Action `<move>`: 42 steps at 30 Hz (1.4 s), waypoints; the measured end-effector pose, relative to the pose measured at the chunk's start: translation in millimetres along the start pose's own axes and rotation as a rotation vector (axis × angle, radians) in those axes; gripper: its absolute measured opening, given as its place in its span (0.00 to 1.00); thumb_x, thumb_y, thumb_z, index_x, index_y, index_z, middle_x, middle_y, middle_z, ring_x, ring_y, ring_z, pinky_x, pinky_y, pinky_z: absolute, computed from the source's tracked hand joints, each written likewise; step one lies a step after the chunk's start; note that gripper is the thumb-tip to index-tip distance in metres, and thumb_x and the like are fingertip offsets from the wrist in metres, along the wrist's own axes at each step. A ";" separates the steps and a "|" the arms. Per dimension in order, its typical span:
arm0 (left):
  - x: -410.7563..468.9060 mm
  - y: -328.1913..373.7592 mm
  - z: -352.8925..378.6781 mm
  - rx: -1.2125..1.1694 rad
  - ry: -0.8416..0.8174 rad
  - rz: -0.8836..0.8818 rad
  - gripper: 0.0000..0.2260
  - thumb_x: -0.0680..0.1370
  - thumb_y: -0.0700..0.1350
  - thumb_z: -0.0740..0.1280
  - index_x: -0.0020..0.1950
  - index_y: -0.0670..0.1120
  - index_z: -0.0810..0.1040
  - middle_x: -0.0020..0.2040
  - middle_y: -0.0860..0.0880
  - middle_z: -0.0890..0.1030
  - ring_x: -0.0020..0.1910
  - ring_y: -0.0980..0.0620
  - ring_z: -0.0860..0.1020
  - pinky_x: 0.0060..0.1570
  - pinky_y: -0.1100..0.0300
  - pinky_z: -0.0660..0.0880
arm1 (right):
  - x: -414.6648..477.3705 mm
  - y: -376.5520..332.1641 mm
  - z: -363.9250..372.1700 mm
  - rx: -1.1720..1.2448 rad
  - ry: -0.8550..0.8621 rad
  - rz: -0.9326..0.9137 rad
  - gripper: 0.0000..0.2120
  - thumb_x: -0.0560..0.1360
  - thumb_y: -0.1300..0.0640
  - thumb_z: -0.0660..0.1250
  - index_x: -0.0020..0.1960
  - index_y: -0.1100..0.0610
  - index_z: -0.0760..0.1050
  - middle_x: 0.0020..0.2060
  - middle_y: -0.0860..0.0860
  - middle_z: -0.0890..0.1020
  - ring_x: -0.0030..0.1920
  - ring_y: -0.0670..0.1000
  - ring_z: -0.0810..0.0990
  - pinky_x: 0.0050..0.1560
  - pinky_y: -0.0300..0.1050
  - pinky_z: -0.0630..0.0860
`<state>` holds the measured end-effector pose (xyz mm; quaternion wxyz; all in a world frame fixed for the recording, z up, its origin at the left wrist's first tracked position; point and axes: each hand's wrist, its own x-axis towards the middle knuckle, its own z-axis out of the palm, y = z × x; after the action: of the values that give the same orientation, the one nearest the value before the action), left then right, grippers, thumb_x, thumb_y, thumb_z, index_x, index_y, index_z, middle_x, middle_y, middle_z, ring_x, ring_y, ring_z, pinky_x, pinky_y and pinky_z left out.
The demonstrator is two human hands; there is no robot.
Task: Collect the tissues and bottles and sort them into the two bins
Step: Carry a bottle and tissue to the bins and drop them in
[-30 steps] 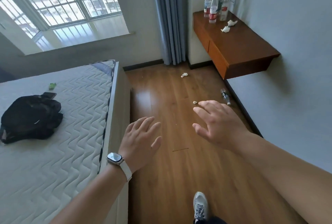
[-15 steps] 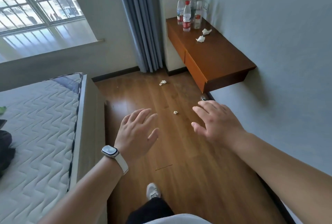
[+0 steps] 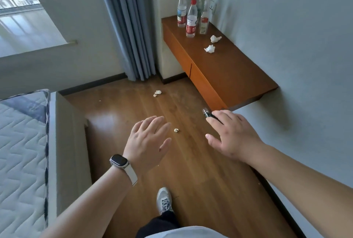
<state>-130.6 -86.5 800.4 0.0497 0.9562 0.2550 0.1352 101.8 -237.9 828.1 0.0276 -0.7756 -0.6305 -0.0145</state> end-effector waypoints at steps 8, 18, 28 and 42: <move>62.4 -77.1 36.0 -0.030 -0.058 0.027 0.19 0.76 0.53 0.62 0.66 0.51 0.74 0.64 0.50 0.76 0.66 0.46 0.72 0.62 0.48 0.69 | 92.4 1.5 26.6 -0.028 -0.085 0.034 0.26 0.75 0.41 0.55 0.64 0.57 0.75 0.63 0.56 0.76 0.64 0.57 0.73 0.59 0.55 0.72; 123.7 -109.6 101.8 -0.035 -0.156 0.017 0.18 0.76 0.53 0.62 0.64 0.50 0.74 0.64 0.49 0.76 0.65 0.44 0.73 0.61 0.47 0.70 | 155.9 31.7 104.9 0.084 -0.214 0.097 0.27 0.76 0.41 0.54 0.66 0.56 0.73 0.65 0.55 0.74 0.66 0.57 0.70 0.61 0.56 0.70; 210.8 -105.2 157.6 0.033 -0.285 -0.101 0.20 0.76 0.53 0.61 0.67 0.51 0.74 0.64 0.48 0.77 0.64 0.44 0.73 0.62 0.48 0.68 | 236.0 109.4 163.8 0.206 -0.299 0.048 0.27 0.76 0.40 0.53 0.66 0.55 0.72 0.66 0.55 0.73 0.67 0.57 0.69 0.60 0.56 0.70; 282.8 -146.7 264.9 0.013 -0.329 -0.177 0.17 0.76 0.49 0.66 0.64 0.47 0.75 0.63 0.45 0.77 0.63 0.41 0.74 0.60 0.44 0.70 | 318.7 146.9 258.5 0.253 -0.402 0.042 0.25 0.78 0.41 0.55 0.69 0.54 0.68 0.69 0.53 0.68 0.69 0.55 0.64 0.63 0.55 0.66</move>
<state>110.7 175.2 588.4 0.0963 0.9396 0.3272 -0.0295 307.6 59.4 584.7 -0.0012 -0.7662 -0.6037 0.2202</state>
